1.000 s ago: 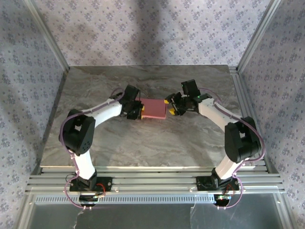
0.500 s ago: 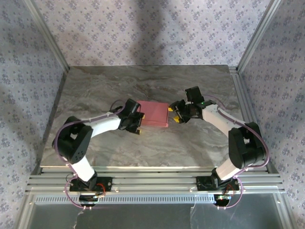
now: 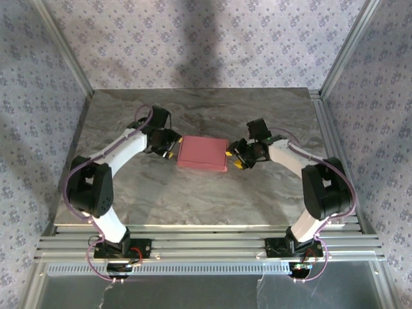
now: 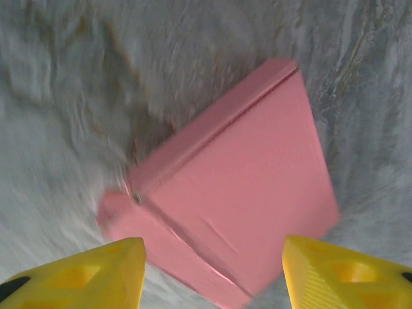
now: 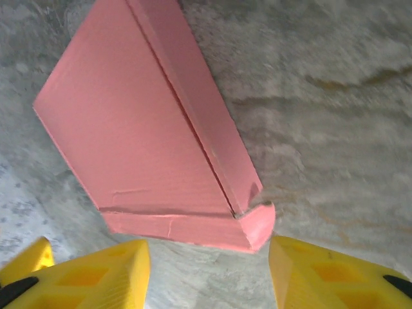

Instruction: Fold the paper box

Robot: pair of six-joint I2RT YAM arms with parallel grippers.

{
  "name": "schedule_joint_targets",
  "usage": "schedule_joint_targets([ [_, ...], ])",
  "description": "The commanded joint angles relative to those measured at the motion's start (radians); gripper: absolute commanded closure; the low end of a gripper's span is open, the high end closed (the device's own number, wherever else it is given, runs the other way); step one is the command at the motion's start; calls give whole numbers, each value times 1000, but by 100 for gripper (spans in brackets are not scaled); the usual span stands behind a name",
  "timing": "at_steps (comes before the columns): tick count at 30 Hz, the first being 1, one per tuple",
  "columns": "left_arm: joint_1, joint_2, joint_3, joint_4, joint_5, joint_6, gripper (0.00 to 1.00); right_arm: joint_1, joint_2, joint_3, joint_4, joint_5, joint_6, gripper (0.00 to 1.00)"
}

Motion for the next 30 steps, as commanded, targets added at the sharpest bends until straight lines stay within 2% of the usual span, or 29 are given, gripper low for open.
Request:
schedule_joint_targets([
  [1,3,71,43,-93,29,408,42,18,44,57,-120,5,-193,46],
  [4,3,76,-36,22,105,452,43,46,58,41,-104,9,-201,48],
  [6,2,68,-95,105,135,452,43,62,79,34,-84,4,-192,52],
  [11,-4,63,-173,198,159,444,45,94,97,39,-61,28,-182,55],
  [17,-9,81,-204,217,153,449,45,116,143,69,-70,30,-194,58],
  [27,-8,68,-217,253,154,417,51,119,159,110,-111,72,-258,74],
  [30,-9,60,-213,242,161,410,51,118,166,109,-114,80,-272,75],
])
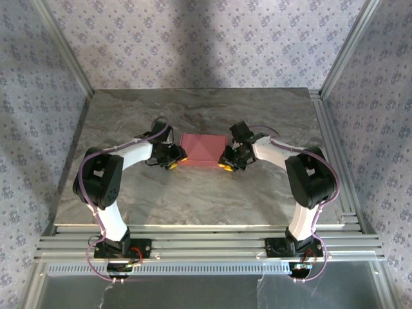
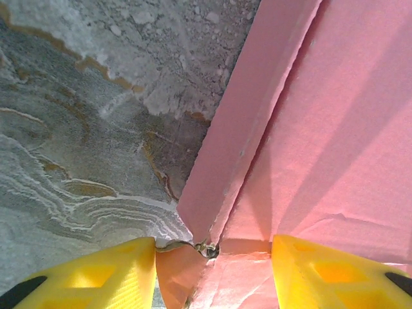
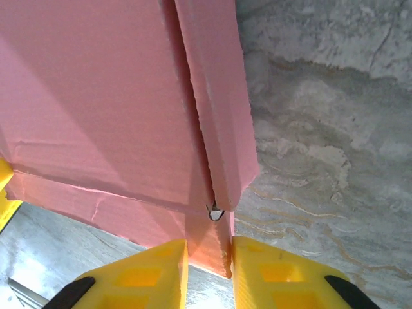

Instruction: Fold the paper box

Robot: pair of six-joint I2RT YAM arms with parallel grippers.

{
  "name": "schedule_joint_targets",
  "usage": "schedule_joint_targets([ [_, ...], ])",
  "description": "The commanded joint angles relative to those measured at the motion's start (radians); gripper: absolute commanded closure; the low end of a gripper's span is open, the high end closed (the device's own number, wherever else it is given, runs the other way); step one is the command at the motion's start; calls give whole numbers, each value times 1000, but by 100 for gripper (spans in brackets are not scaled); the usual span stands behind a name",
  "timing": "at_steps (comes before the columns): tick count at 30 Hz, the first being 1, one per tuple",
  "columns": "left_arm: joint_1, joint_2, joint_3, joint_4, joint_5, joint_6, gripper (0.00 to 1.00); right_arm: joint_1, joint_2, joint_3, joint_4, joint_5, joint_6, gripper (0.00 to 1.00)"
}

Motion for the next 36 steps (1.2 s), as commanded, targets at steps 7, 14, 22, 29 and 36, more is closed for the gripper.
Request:
schedule_joint_targets([
  [7,-1,-101,27,-118,-2,-12,46,-4,43,42,-71,51,-92,77],
  [14,17,-161,180,-309,-81,14,45,-5,61,94,-120,81,-160,79],
  [22,-16,100,551,-411,-166,164,45,-1,59,128,-197,140,-241,79],
  [29,-113,388,920,-457,-423,432,45,2,86,152,-223,172,-299,80],
  [36,-164,548,1098,-492,-461,561,45,3,93,168,-229,204,-368,80],
])
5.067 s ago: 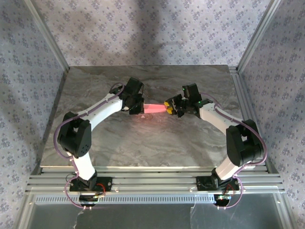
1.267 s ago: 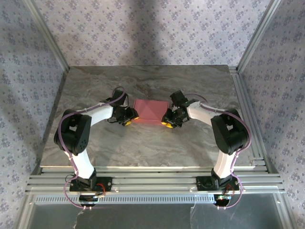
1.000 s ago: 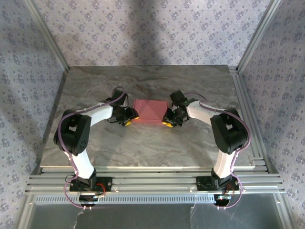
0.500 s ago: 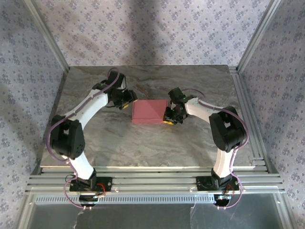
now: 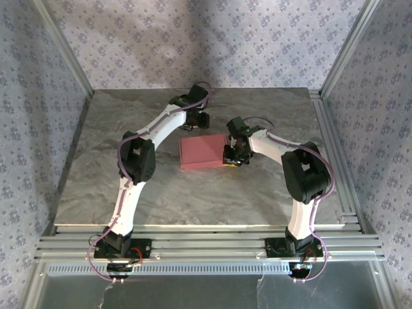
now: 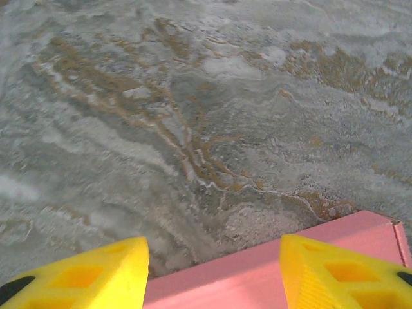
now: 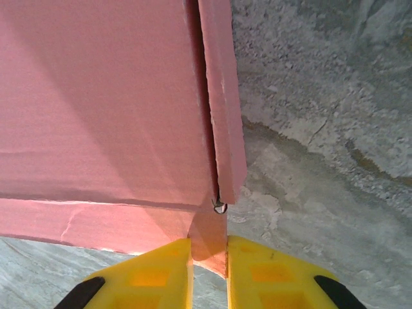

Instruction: Fold the paper box

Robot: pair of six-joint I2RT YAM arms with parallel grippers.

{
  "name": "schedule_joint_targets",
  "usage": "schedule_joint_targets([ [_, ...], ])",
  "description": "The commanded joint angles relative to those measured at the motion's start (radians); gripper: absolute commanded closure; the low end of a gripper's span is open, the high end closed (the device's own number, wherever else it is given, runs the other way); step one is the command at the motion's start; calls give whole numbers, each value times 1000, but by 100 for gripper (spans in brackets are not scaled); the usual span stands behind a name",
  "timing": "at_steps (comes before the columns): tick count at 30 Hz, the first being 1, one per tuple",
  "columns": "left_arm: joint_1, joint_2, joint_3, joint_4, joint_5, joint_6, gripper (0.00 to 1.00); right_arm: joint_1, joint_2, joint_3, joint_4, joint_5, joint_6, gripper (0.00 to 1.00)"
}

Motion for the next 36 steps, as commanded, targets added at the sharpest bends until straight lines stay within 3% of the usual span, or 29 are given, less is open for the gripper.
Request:
schedule_joint_targets([
  [1,-11,12,45,-54,-49,99,45,4,20,34,-55,52,-73,80],
  [21,-65,-7,-109,-57,-40,94,49,28,13,37,-113,207,-201,75],
  [36,-70,-14,-119,-65,-43,83,50,22,-35,-20,-89,219,-217,76],
])
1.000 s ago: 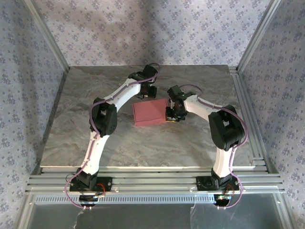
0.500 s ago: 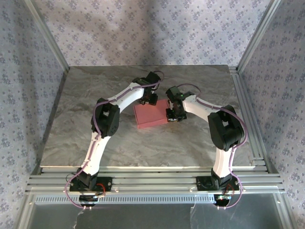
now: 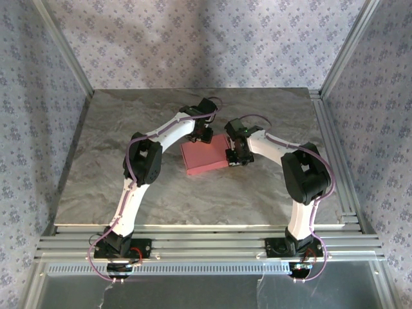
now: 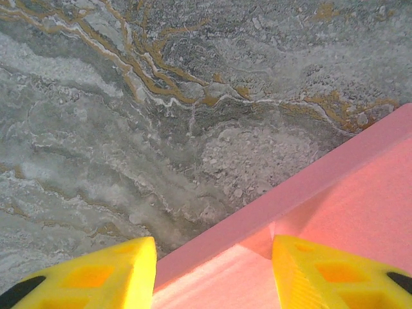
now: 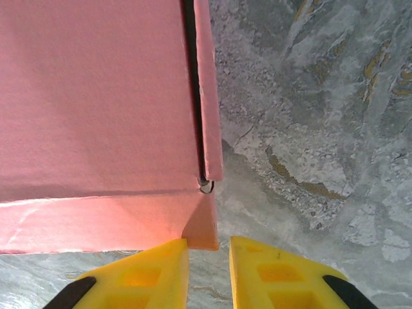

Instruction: Fold the paper box

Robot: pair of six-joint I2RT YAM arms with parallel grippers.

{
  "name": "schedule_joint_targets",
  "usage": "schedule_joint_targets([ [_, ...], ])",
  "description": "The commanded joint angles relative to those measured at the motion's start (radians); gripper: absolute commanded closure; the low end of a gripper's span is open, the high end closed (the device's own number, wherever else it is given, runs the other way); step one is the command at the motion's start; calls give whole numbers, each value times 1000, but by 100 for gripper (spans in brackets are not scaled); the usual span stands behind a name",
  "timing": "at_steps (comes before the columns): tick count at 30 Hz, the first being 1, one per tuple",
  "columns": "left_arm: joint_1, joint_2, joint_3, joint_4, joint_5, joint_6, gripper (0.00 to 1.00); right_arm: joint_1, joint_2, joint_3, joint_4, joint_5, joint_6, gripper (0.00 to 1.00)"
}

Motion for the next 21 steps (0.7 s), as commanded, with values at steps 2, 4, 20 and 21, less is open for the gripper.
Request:
schedule_joint_targets([
  [2,-6,-21,-15,-33,-17,1,50,-3,-26,-18,-24,28,-13,78],
  [4,-6,-22,-15,-36,-16,-1,51,-4,-23,-16,-22,27,-16,79],
  [20,-8,-54,-12,-41,-12,-19,50,-2,-1,-29,15,17,-41,86],
  [21,-8,-56,-12,-42,-10,-20,50,-2,0,-34,18,17,-42,86],
])
